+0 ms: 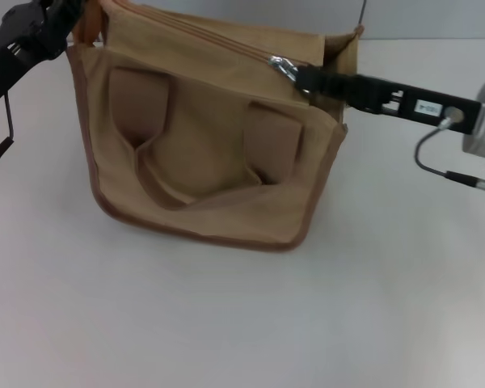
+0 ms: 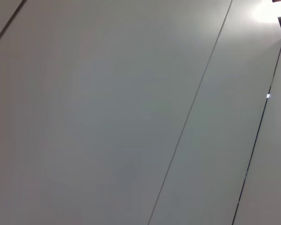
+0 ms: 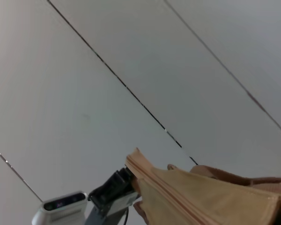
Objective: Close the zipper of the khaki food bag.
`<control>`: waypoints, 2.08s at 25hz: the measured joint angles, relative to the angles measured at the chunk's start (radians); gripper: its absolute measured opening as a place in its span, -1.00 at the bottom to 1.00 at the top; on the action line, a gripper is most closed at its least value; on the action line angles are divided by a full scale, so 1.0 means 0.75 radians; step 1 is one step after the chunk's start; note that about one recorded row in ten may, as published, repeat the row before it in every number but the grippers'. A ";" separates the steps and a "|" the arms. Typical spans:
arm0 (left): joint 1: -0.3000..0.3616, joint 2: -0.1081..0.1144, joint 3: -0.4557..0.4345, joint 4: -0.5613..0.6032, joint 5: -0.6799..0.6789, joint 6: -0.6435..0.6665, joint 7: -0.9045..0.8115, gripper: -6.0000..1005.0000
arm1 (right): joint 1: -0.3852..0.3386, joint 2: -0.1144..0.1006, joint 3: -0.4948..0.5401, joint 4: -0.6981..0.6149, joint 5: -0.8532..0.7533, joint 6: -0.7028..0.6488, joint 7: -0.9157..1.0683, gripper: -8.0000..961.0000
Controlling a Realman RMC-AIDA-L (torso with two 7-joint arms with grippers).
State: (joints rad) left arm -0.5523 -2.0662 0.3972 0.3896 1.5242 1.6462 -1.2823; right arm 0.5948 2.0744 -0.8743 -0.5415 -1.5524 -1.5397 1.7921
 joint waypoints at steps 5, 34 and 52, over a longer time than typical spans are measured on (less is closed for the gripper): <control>0.009 -0.001 0.003 0.000 -0.002 -0.022 0.000 -0.77 | -0.065 -0.005 0.047 -0.033 0.000 -0.072 -0.001 -0.76; 0.204 -0.007 -0.004 -0.051 -0.071 0.071 0.253 -0.73 | -0.181 0.007 0.338 0.220 0.090 -0.229 -0.605 0.30; 0.484 0.029 0.235 0.074 0.111 0.407 0.554 0.55 | -0.204 0.007 0.196 0.276 0.067 -0.542 -1.181 0.45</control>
State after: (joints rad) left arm -0.1890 -2.0442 0.5736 0.4449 1.6077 1.9514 -0.8669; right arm 0.4421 2.0798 -0.7276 -0.3349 -1.5021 -1.9463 0.9060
